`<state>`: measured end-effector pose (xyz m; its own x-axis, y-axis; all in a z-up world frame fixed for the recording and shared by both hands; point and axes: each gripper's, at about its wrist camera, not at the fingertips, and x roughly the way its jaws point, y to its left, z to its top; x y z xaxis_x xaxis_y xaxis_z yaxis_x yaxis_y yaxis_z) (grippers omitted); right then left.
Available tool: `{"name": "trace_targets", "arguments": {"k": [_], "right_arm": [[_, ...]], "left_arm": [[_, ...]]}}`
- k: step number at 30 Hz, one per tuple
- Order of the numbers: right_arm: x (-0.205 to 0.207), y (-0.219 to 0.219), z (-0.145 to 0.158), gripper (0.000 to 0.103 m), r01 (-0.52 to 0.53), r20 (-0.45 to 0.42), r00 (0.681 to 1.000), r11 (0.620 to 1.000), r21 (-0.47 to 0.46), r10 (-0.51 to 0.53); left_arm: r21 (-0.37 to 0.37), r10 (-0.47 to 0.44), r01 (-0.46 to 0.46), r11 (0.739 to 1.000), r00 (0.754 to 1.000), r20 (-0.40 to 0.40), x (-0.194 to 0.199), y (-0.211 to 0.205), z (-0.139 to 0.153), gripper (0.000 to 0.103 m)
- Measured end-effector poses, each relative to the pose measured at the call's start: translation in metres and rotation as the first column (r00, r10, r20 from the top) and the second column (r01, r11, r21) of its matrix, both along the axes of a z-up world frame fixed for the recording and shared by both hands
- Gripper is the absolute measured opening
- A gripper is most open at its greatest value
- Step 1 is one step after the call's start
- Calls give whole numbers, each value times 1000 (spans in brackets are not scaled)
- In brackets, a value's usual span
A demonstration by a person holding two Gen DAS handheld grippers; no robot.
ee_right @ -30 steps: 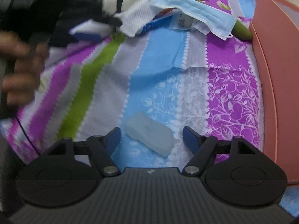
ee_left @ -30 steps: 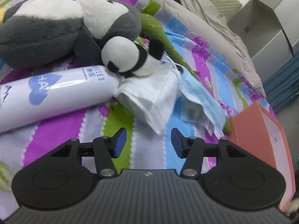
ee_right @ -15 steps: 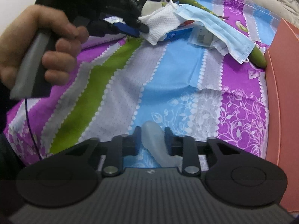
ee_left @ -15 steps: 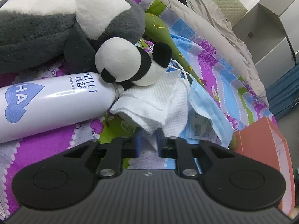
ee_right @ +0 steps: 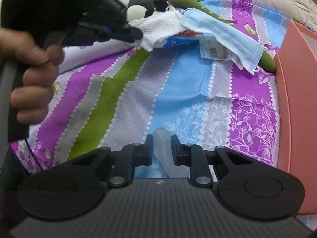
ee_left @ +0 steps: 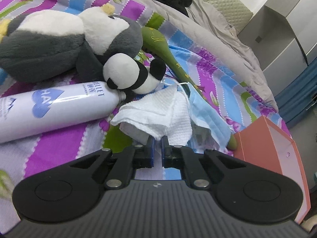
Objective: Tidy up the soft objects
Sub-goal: 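Grasp the white wet wipe with the left tool while the right tool grasps the clear plastic piece, then lift the wet wipe with the left tool while the right tool lifts the clear piece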
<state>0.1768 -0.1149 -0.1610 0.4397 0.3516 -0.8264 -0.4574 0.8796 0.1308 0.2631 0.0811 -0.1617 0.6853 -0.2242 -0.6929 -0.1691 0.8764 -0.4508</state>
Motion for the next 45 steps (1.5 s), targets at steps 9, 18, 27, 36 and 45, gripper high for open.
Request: {"name": "trace_targets", "arguments": {"k": [9,18,27,36,45], "right_arm": [[-23,-16,16,22,43,36,998,999,9,-44],[-39,-35,17,23,113,26,993,993,32,-114],[-36,-43,1,38,175,-44,984,984,28,-174],[-38,-53,2,39,146,-64,988,988,47,-143],[-41,-46,-8,39,94,-51,994,995,-20,-95]], "left_arm": [[-2,-1,1,1000,1000,-5,-66,-6,12,7],[-32,-13,11,999,998,-56,-136,-12,6,8],[-15,-114,113,993,985,-133,-165,-23,-6,31],[95,-159,163,982,986,-45,-160,-26,18,51],[250,-268,269,930,963,-37,-138,-53,5,51]]}}
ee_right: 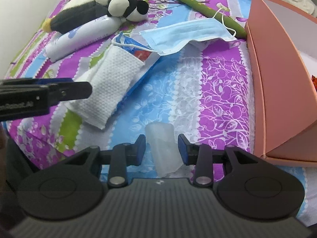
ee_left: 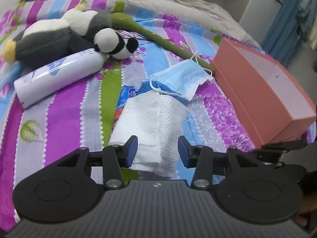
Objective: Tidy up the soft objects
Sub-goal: 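Lift the wet wipe with the left tool while the right tool lifts the clear piece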
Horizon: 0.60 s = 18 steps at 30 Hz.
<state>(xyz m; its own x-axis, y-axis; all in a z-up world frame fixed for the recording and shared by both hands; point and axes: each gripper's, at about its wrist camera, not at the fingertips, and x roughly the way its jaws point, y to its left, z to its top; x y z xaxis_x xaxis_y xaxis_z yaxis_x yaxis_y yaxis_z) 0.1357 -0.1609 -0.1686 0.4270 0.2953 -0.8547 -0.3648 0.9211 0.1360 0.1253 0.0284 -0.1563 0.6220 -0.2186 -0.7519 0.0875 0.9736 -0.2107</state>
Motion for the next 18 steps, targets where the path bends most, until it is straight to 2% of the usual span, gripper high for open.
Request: {"name": "trace_targets", "arguments": {"k": [4,6,11,18], "right_arm": [[-1,-3,-2,31,7,1,1000,1000,8,-7],[-1,-4,0,27,12,7,1000,1000,10,-12],[-1,-4,6,21,14,23,1000,1000,6,-14],[-1,-6,8,20,31,20,999,999,21,-32]], "left_arm": [[46,4,-3,999,1000,-31,6,-4,-12,47],[68,22,-18,998,999,-45,8,-3,-17,33],[55,48,-46,997,998,-32,5,5,-14,12],[12,102,-102,995,995,-5,-9,16,4,9]]}}
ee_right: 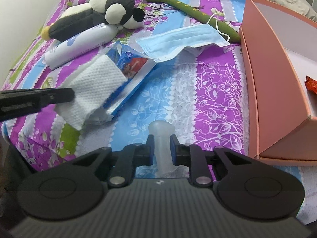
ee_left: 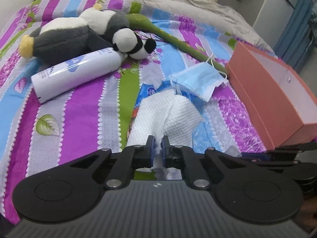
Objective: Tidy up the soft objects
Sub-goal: 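Lift the wet wipe with the left tool while the right tool lifts the clear piece, then carry the wet wipe and clear piece in both tools over the pink box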
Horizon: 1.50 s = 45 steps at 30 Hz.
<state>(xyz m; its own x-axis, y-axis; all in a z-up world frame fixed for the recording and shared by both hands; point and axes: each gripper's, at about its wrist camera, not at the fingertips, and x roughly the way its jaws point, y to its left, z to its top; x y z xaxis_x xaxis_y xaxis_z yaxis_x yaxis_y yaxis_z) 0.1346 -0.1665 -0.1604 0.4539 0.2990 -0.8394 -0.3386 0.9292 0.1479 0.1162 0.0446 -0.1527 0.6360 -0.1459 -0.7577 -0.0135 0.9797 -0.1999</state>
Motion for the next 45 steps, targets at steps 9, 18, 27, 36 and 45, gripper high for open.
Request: {"name": "trace_targets", "arguments": {"k": [9,18,27,36,45], "right_arm": [[0,0,8,16,19,16,1000,1000,18,-19],[-6,-6,46,14,59,103,992,996,68,-66],[-23,-14,89,14,94,165,979,986,138,-117],[-40,-30,118,14,113,220,964,981,158,-147],[-55,-48,129,14,156,256,946,972,173,-197]], "left_arm": [[-54,75,-74,996,997,27,-21,13,20,7],[-88,94,-89,992,994,63,-29,8,45,7],[-115,93,-82,990,991,94,-43,-6,73,7],[-148,79,-61,987,990,117,-54,-21,96,7],[-168,2,22,986,990,138,-57,-46,109,7]]}}
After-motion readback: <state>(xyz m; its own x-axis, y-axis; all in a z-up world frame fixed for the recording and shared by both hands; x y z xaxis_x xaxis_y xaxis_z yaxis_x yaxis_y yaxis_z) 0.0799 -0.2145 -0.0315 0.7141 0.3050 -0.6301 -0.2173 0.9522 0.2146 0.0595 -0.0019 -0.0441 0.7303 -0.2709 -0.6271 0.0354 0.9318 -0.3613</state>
